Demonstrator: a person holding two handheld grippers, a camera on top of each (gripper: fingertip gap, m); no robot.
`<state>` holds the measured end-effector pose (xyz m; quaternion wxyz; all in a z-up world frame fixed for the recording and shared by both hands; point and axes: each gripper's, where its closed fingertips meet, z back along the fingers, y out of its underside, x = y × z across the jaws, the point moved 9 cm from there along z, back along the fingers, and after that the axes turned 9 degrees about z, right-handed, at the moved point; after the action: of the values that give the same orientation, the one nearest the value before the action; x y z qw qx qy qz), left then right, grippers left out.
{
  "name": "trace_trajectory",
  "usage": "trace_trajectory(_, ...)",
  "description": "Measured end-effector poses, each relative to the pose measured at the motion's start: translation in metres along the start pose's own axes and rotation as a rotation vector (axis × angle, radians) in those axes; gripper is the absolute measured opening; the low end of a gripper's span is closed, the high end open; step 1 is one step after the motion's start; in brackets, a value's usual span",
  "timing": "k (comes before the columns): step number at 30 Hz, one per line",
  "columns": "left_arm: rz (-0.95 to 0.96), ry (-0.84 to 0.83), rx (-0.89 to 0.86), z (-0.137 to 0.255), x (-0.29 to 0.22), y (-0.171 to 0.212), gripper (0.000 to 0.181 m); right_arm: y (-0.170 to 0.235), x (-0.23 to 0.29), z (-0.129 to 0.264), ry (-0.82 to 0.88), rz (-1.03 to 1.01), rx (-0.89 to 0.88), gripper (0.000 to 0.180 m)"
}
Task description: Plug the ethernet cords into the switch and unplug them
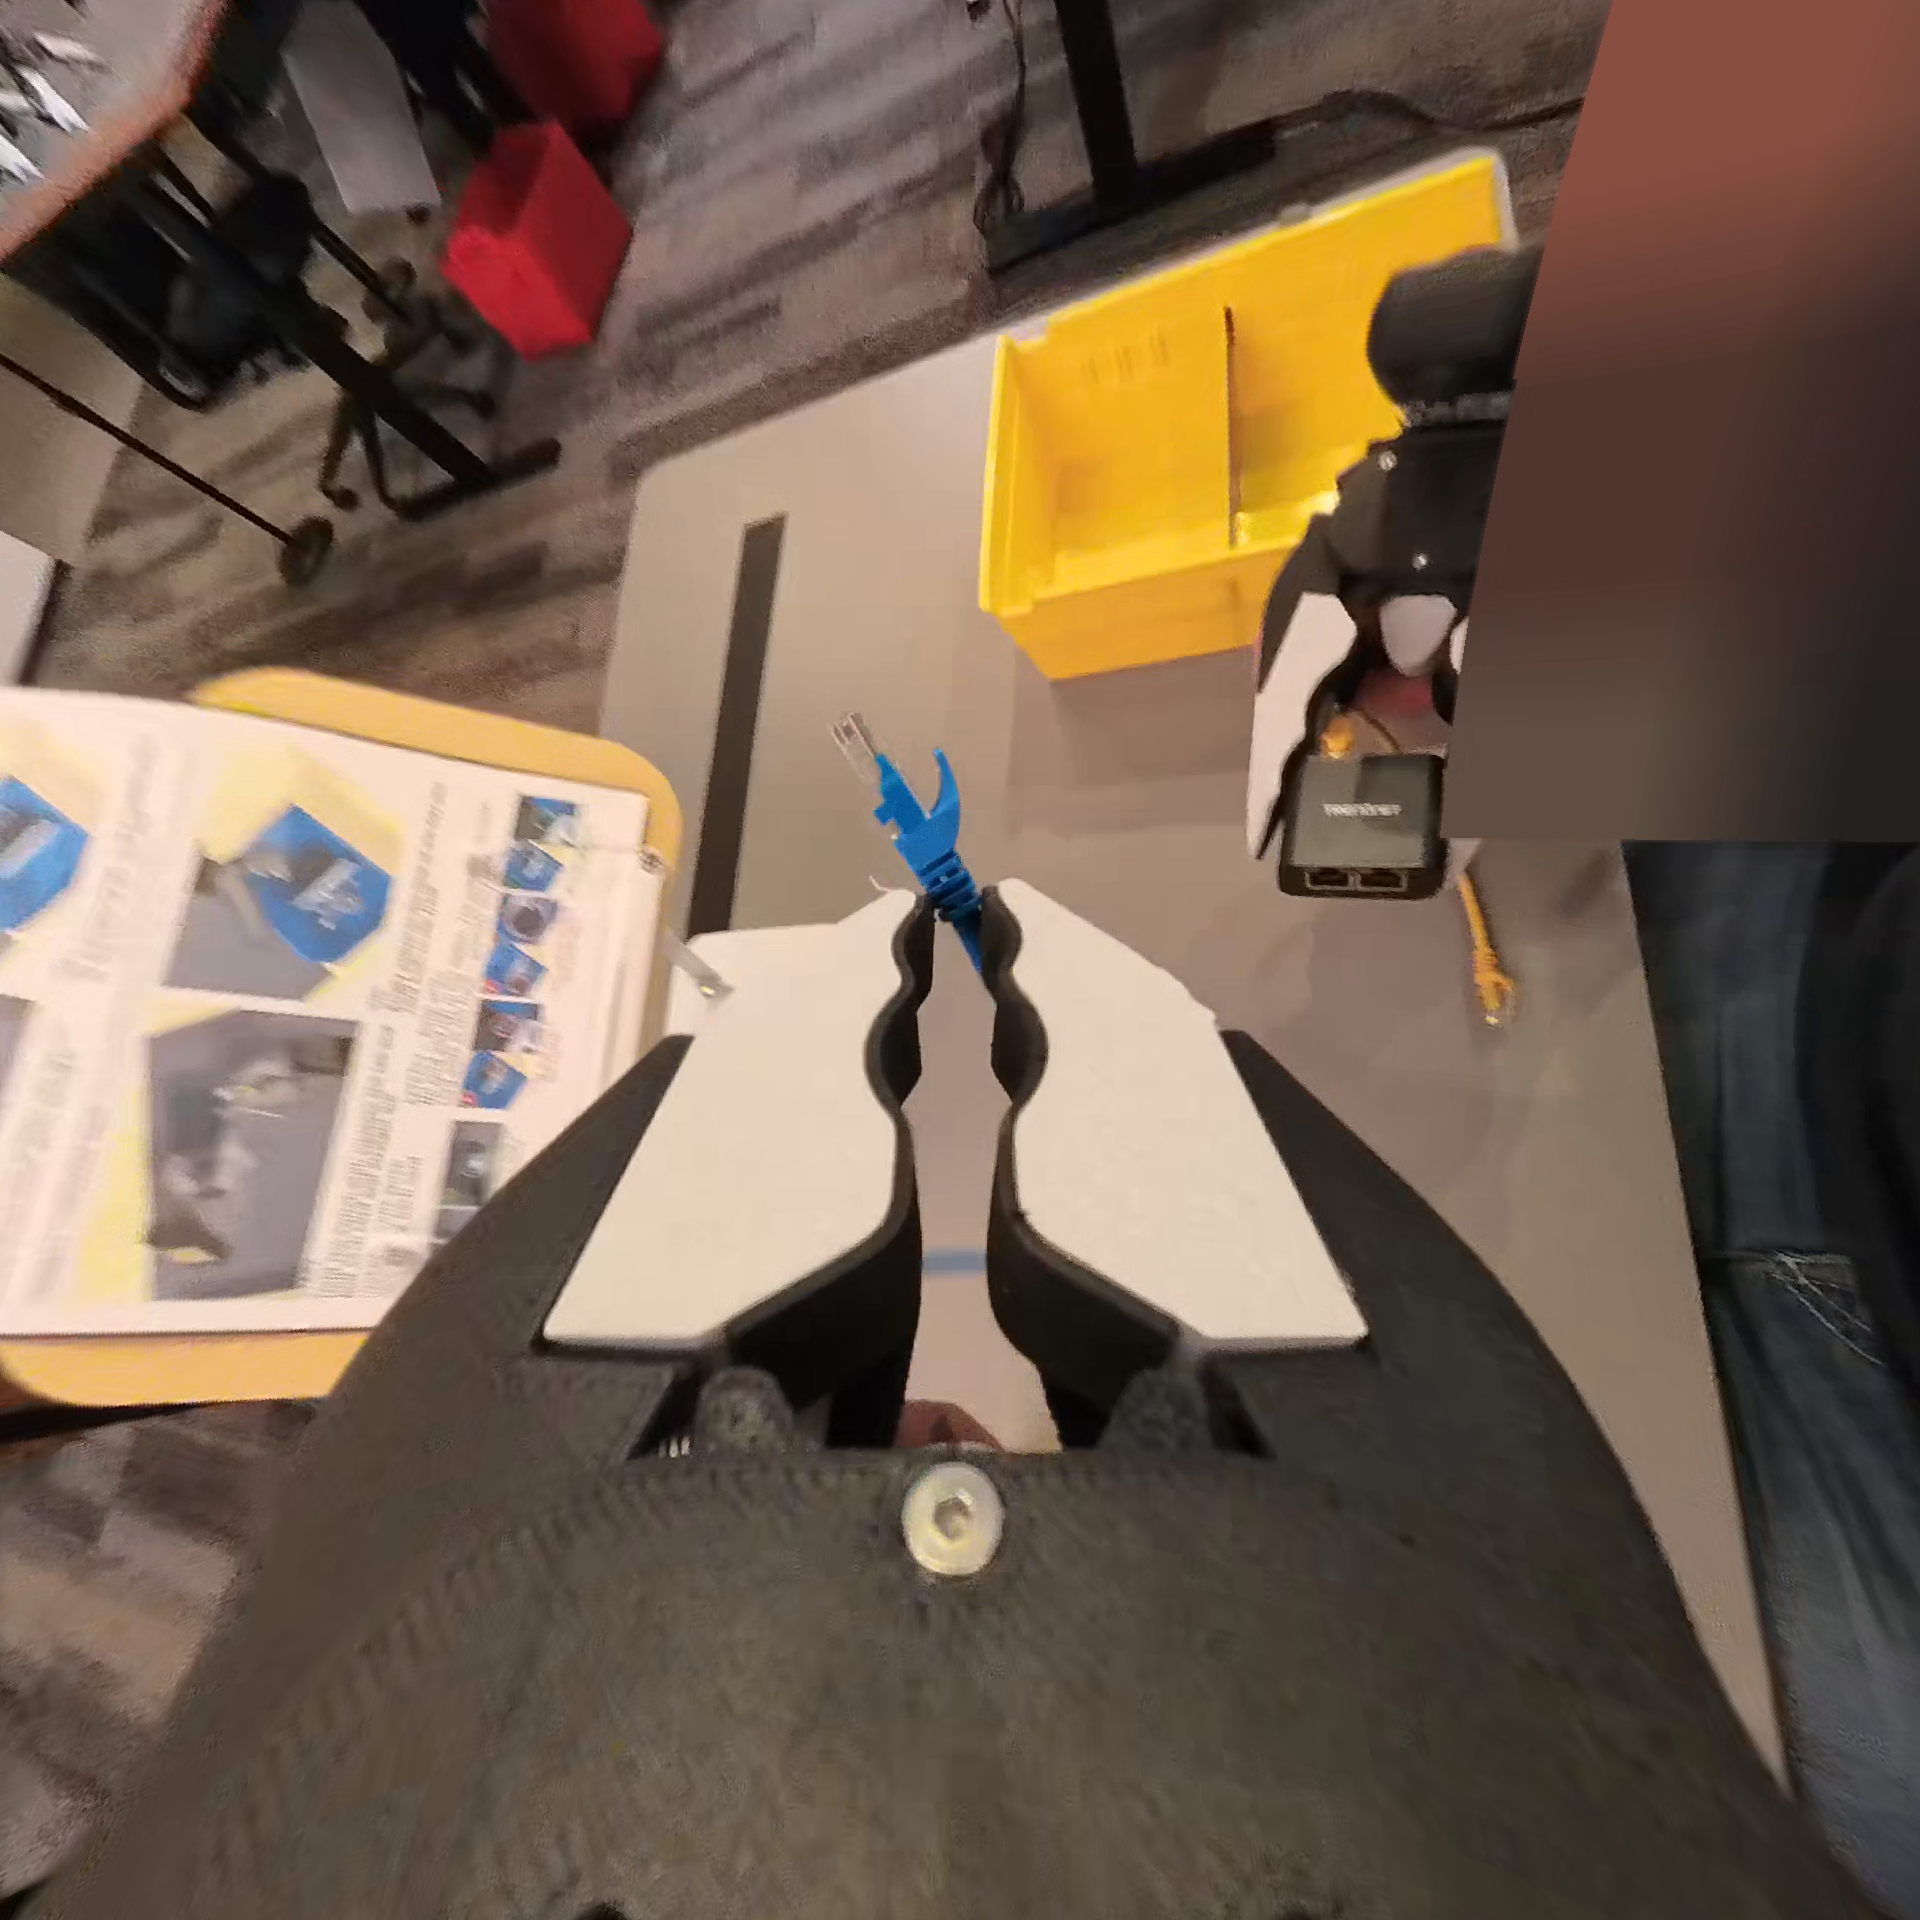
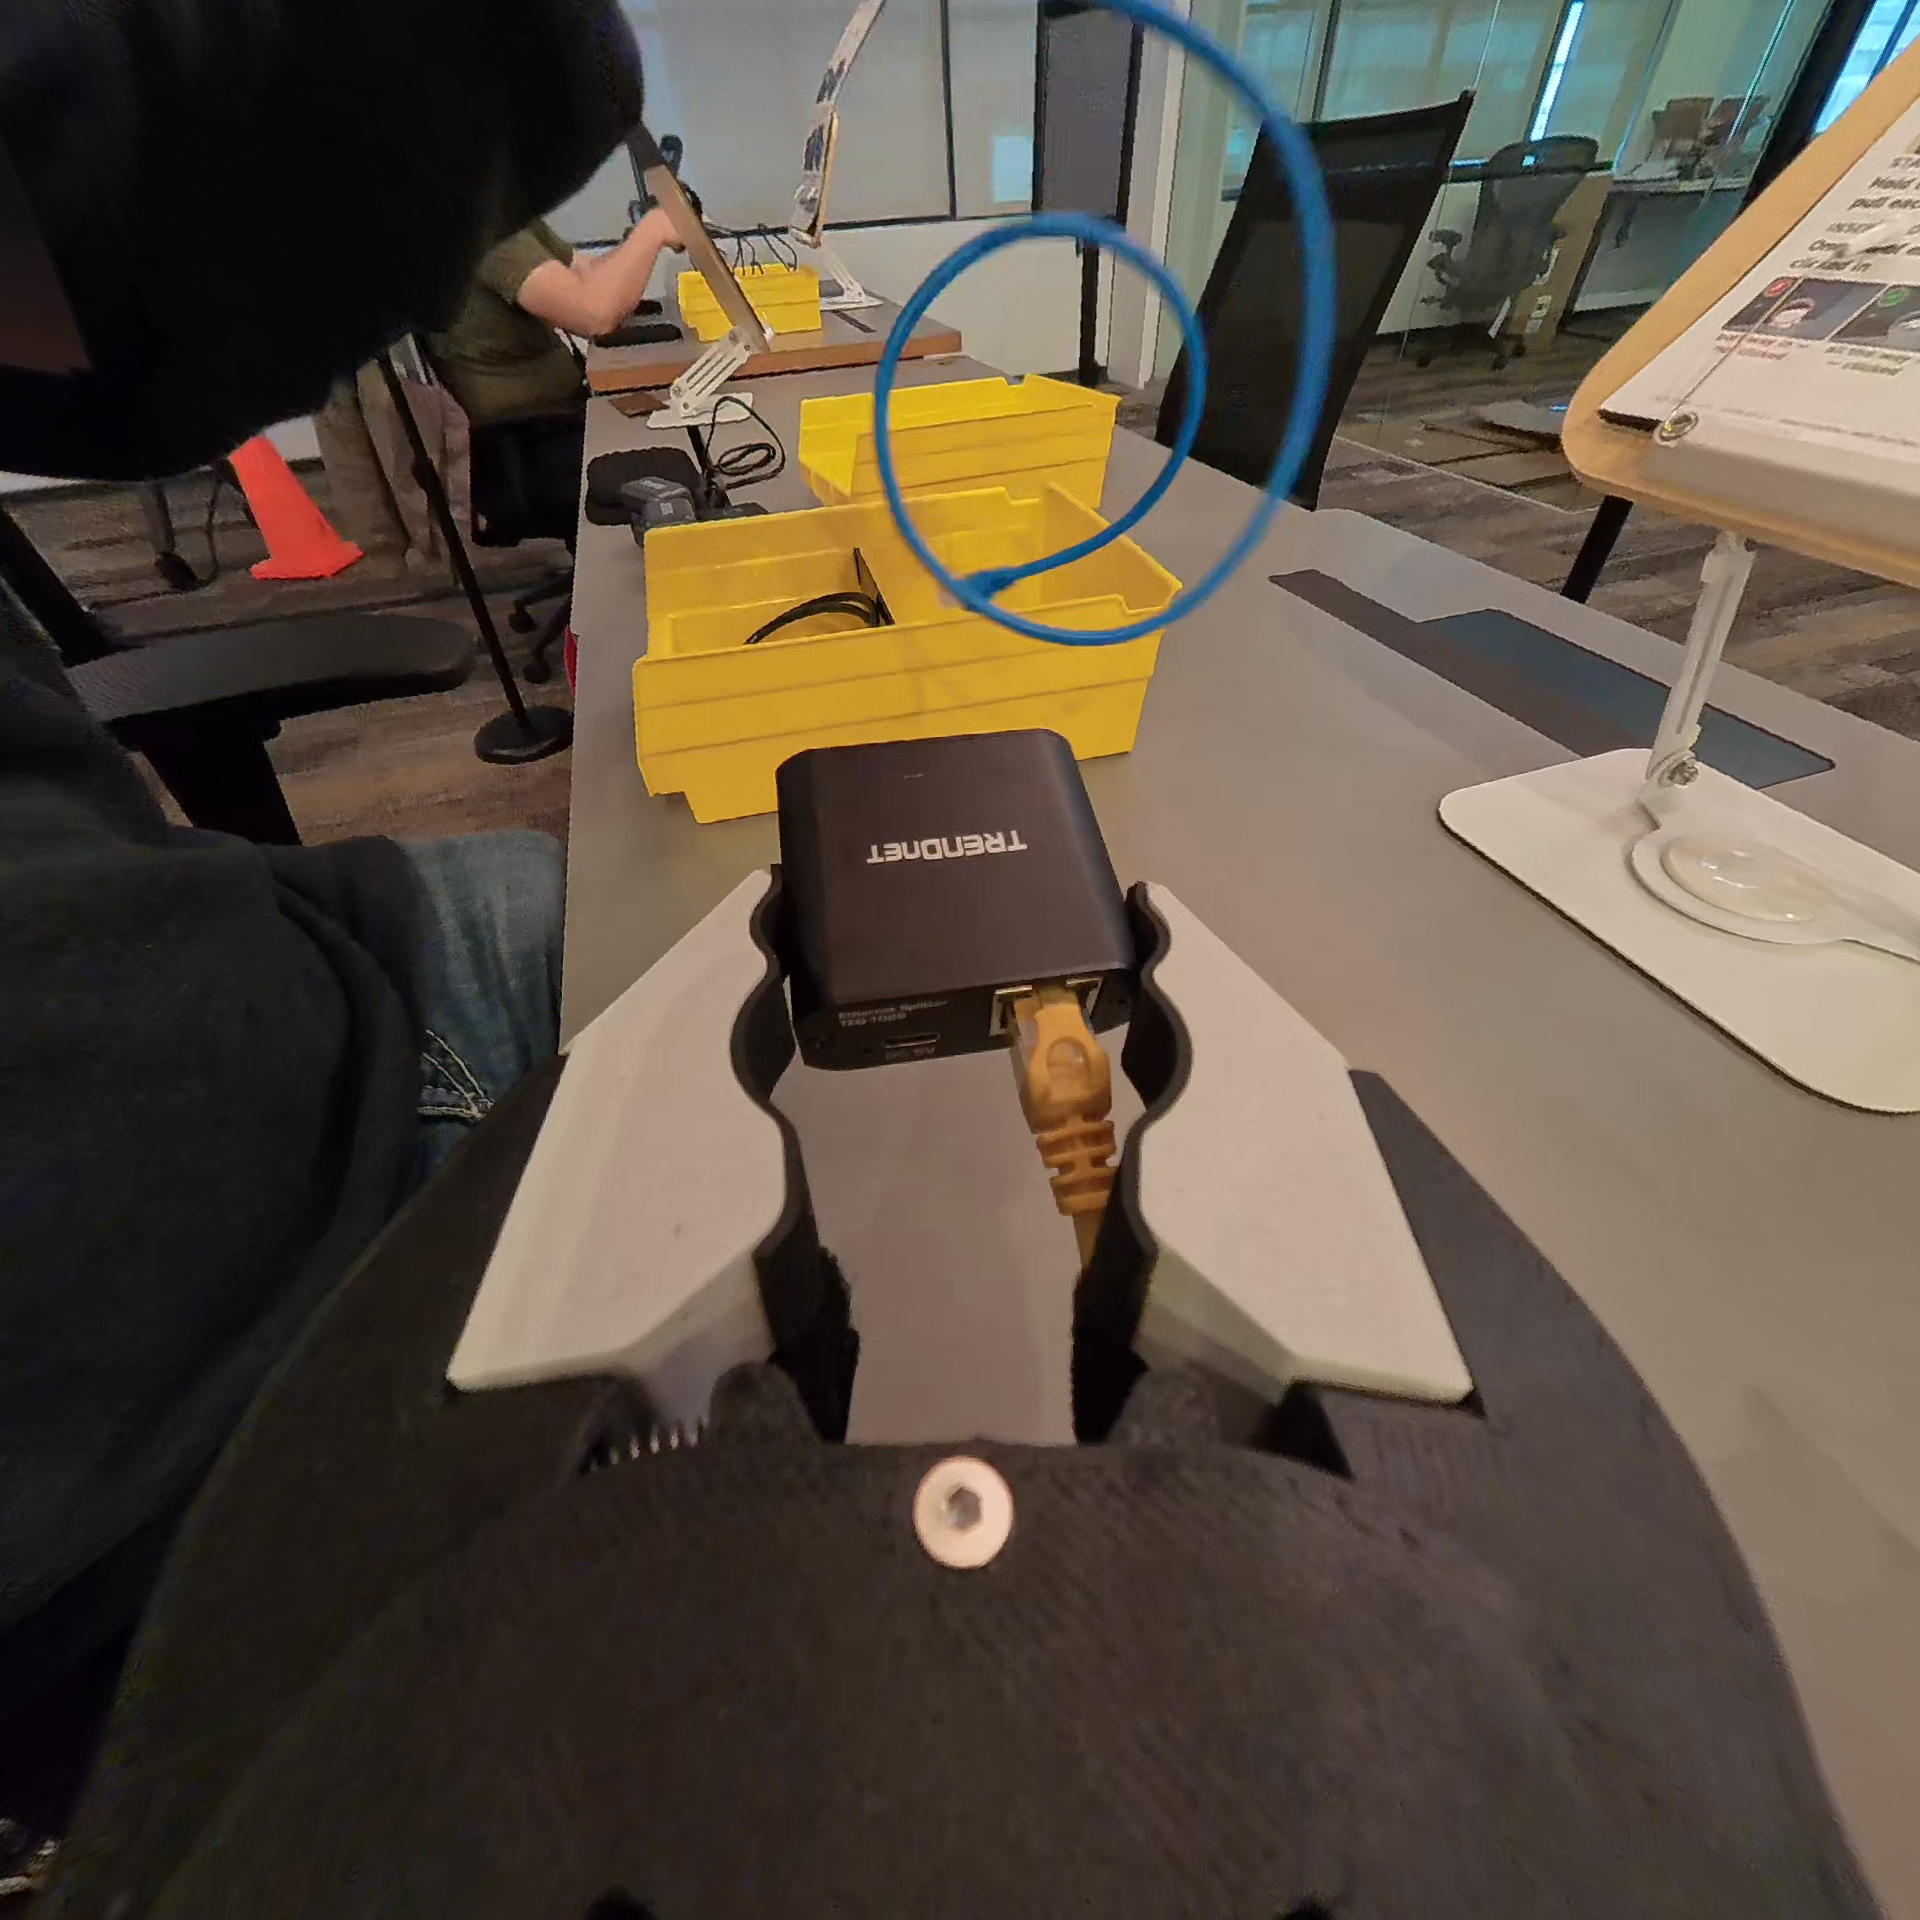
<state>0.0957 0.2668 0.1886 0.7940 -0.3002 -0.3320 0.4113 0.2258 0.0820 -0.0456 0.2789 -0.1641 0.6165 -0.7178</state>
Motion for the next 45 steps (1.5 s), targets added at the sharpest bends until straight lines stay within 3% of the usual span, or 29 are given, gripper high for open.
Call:
trace_trajectory(4, -0.058, -0.045, -0.016, 0.016, 0.005, -0.036, 0.008, 0.003, 0.0, 0.006, 0.009, -0.009, -0.015, 0.063)
trace_trajectory(7, -0.029, 0.029, 0.058, 0.004, 0.004, -0.029, 0.008, 0.004, 0.002, 0.009, 0.012, -0.011, -0.031, 0.062)
trace_trajectory(11, 0.059, 0.187, 0.179, -0.036, 0.0, 0.016, 0.007, 0.007, 0.008, 0.013, 0.001, -0.008, -0.033, 0.063)
trace_trajectory(17, 0.25, 0.626, 0.435, -0.108, -0.02, 0.105, 0.008, 0.01, 0.017, 0.017, -0.027, -0.009, -0.025, 0.063)
trace_trajectory(20, 0.322, 0.72, 0.552, -0.144, -0.03, 0.15, 0.008, 0.014, 0.017, 0.014, -0.037, -0.019, -0.019, 0.063)
trace_trajectory(23, 0.339, 0.647, 0.691, -0.174, -0.033, 0.192, 0.008, 0.016, 0.017, 0.012, -0.049, -0.03, -0.021, 0.063)
trace_trajectory(26, 0.328, 0.542, 0.751, -0.186, -0.03, 0.21, 0.013, 0.018, 0.017, 0.01, -0.057, -0.032, -0.02, 0.063)
trace_trajectory(31, 0.288, 0.295, 0.636, -0.177, -0.016, 0.203, 0.037, 0.021, 0.015, 0.01, -0.058, -0.041, -0.029, 0.063)
trace_trajectory(36, 0.06, 0.049, 0.599, -0.155, -0.046, 0.202, 0.037, 0.024, 0.014, 0.009, -0.054, -0.041, -0.04, 0.063)
trace_trajectory(41, -0.176, -0.178, 0.629, -0.172, -0.09, 0.227, 0.023, 0.024, 0.013, 0.005, -0.055, -0.038, -0.047, 0.063)
trace_trajectory(45, -0.087, -0.251, 0.611, -0.183, -0.092, 0.24, 0.021, 0.022, 0.015, 0.004, -0.053, -0.031, -0.053, 0.063)
